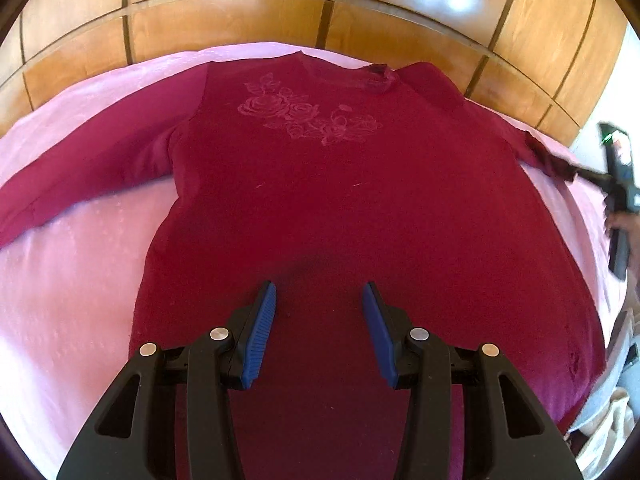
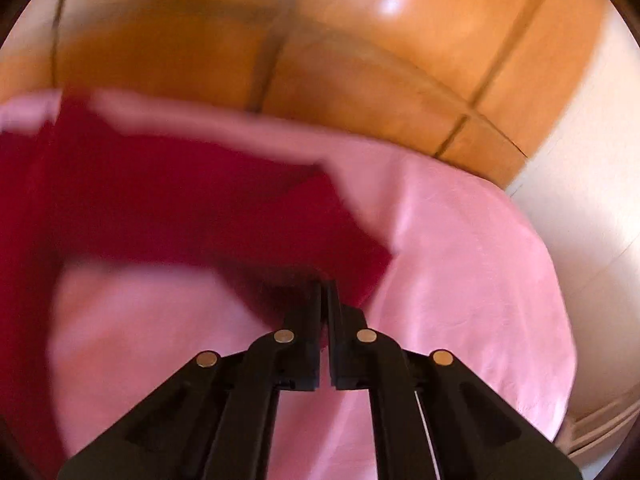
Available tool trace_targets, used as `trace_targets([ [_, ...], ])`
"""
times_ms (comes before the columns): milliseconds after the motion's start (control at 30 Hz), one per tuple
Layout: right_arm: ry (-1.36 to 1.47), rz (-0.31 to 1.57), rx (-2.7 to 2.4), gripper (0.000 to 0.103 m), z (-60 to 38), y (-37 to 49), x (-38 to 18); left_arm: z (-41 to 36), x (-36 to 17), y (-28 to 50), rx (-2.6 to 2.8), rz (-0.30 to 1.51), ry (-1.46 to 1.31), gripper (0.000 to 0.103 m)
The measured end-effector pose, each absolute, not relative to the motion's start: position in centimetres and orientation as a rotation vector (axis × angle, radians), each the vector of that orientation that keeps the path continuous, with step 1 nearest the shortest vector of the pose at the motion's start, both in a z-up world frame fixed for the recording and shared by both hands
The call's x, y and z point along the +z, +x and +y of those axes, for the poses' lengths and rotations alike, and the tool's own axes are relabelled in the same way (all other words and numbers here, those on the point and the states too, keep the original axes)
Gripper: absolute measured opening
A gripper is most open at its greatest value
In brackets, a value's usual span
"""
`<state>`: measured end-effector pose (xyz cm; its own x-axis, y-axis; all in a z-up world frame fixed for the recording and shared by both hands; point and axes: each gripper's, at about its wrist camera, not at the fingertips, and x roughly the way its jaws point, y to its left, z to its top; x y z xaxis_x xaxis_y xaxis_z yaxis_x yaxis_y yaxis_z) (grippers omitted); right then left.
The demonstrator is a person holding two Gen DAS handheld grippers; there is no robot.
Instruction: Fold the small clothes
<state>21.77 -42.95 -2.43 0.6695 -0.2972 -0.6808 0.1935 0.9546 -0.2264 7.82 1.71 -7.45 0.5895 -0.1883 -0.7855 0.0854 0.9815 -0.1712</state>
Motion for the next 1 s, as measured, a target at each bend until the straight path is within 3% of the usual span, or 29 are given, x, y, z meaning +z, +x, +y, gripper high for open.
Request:
trace_targets([
  [133,0.096,0.676,-0.310,0.002,-49.6,19.9,3.6,2.3,-7.2,8.0,-0.178,0.949,-0.135,0.044],
  [267,0.262,0.651,-0.386,0.002,-56.3,20.1,5.2,2.3,-6.0,8.0,-0.185,0.932,-0.132,0.044],
  [600,0.466,0.843,-0.689,0.000,-68.9,23.2,-3.1,2.7,-5.4,8.6,-0.128,0.940,-0.112,0.044],
  [767,0.520,0.837,-0.568,0.005,-68.2,20.9,-4.6,3.0,-5.8,8.8,-0.107,0.950,-0.119,0.044],
  [867,0.570,0.792,-0.415,0.063,-64.3,18.7,-4.1,3.0,-5.4,8.8,-0.102,0.924,-0.129,0.044],
  [1000,0.734,0.811,-0.127,0.060,-58.2,17.8,-5.5,3.0,-5.1,8.7,-0.092,0.898,-0.135,0.044],
])
